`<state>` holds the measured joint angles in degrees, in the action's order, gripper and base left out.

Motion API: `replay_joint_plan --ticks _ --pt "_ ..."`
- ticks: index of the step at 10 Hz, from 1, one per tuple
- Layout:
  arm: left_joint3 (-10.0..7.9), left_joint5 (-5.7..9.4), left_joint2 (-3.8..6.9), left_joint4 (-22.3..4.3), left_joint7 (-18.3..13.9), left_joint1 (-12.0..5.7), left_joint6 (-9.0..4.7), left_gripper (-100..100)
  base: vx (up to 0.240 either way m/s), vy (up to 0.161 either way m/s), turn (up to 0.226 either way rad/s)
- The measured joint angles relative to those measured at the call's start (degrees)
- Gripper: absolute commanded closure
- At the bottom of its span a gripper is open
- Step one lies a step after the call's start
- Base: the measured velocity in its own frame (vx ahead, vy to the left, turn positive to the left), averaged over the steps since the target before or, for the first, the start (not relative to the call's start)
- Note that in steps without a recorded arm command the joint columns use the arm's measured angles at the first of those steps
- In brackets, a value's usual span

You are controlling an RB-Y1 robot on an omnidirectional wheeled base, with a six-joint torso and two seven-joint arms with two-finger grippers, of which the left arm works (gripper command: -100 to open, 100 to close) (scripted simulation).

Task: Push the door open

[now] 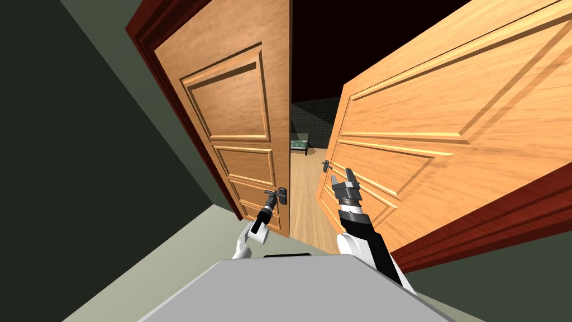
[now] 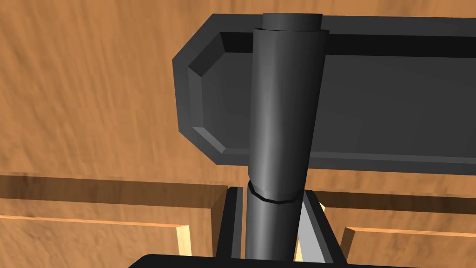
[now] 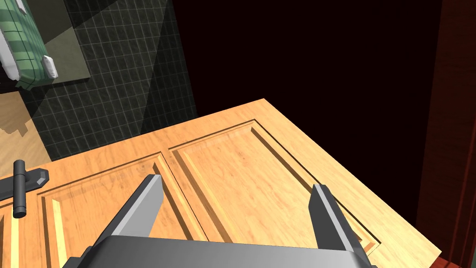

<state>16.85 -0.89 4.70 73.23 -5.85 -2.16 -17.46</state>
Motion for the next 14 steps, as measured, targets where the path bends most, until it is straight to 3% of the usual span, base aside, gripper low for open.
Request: replay_joint_plan --ticks 6,12,14 --pt "-2.13 0.3 0.17 -0.6 0.4 0.06 0.5 100 0.145 -0.109 0.049" --pt "-6.48 0.74 -0.53 -3.3 1.6 -1.91 0.33 100 0.147 -0.117 0.067" --pt "-7.76 0.86 -0.5 -1.6 1.9 -1.02 1.48 100 0.121 -0.122 0.079"
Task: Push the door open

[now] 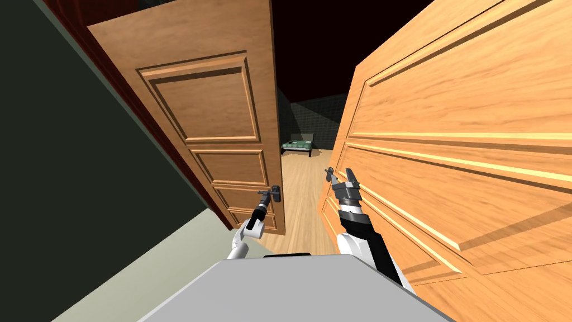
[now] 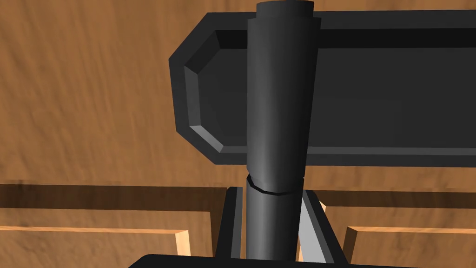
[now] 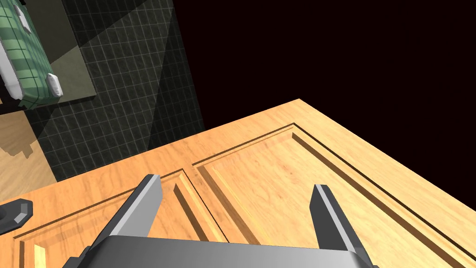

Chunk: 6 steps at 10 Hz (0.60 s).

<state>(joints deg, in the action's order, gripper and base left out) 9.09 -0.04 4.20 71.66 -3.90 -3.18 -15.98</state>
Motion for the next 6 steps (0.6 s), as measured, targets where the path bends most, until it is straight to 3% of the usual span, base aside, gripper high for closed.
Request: replay_joint_plan --ticks 2,6 --pt "-1.41 0.21 -0.02 -1.6 0.2 -0.98 -0.77 100 0.094 -0.082 0.04" --pt "-3.46 0.39 -0.45 -2.0 0.8 -0.99 -0.67 100 0.093 -0.084 0.063"
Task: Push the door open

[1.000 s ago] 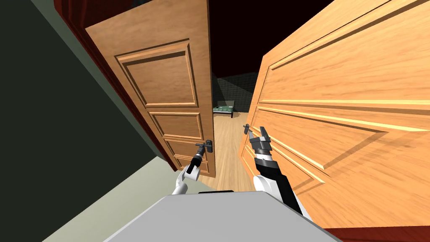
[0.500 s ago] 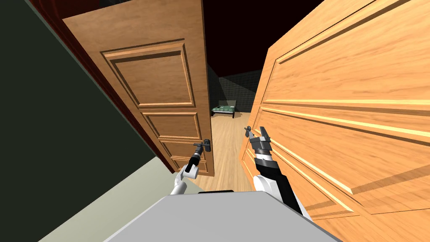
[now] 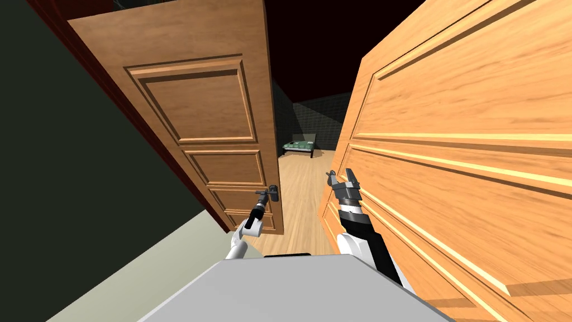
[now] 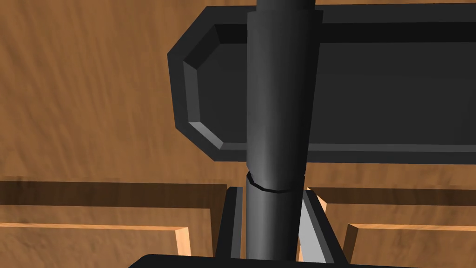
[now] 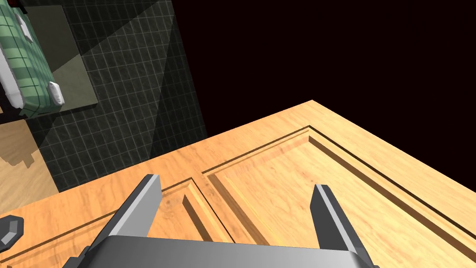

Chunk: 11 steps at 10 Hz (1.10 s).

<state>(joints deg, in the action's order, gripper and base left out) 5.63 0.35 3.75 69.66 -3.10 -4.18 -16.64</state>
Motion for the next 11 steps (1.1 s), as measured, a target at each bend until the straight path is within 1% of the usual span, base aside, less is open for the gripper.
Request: replay_joint_plan --ticks 1,2,3,4,5,6,7,8,9,11 --pt "-0.55 0.11 0.04 -0.1 0.1 -0.16 0.19 100 0.081 -0.091 0.039" --pt "-1.14 0.2 0.04 0.2 0.1 -0.29 0.73 100 0.084 -0.087 0.047" --pt "-1.77 0.26 -0.05 -0.8 0.3 -0.75 0.19 100 0.132 -0.115 0.075" --pt "-2.71 0.26 -0.57 -1.4 0.7 -1.04 0.08 100 0.173 -0.149 0.083" --pt "-3.59 0.43 -0.49 -2.1 0.8 -1.36 -0.08 100 0.156 -0.17 0.088" --pt "-4.54 0.56 -0.52 -2.2 0.9 -1.45 -0.16 100 0.151 -0.169 0.099" --pt "-5.44 0.64 -0.61 -1.8 1.1 -1.34 0.09 100 0.173 -0.142 0.107" --pt "-6.14 0.79 -0.53 -1.9 1.2 -1.5 0.23 100 0.17 -0.134 0.073" --pt "-6.91 0.83 -0.69 -1.9 1.4 -1.61 0.4 100 0.147 -0.128 0.052" --pt "-8.07 1.0 -0.64 -2.3 1.5 -2.08 0.31 100 0.099 -0.063 0.035"
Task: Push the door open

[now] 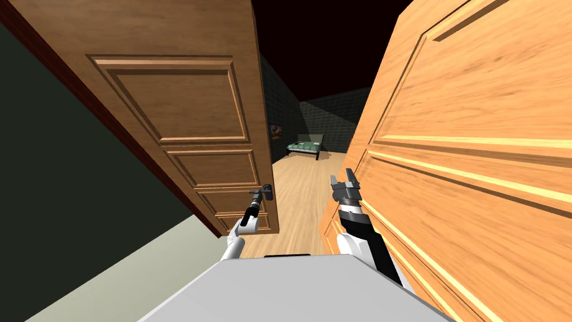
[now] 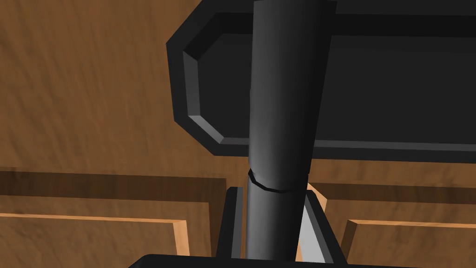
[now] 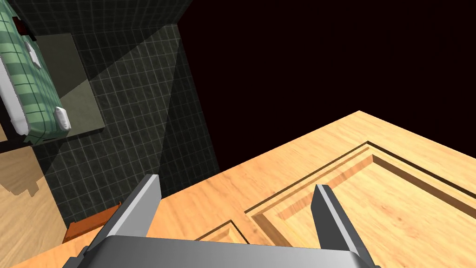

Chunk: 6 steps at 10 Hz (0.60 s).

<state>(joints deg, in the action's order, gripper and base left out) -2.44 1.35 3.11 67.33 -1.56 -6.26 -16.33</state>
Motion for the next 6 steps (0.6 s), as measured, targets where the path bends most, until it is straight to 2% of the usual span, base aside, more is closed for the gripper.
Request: replay_joint_plan --ticks 3,6 --pt "0.06 0.69 -0.05 -0.5 1.4 0.01 0.19 100 0.172 -0.014 0.14" --pt "-0.46 1.59 -0.81 -1.3 4.1 -0.75 -0.33 100 0.191 -0.043 0.133"
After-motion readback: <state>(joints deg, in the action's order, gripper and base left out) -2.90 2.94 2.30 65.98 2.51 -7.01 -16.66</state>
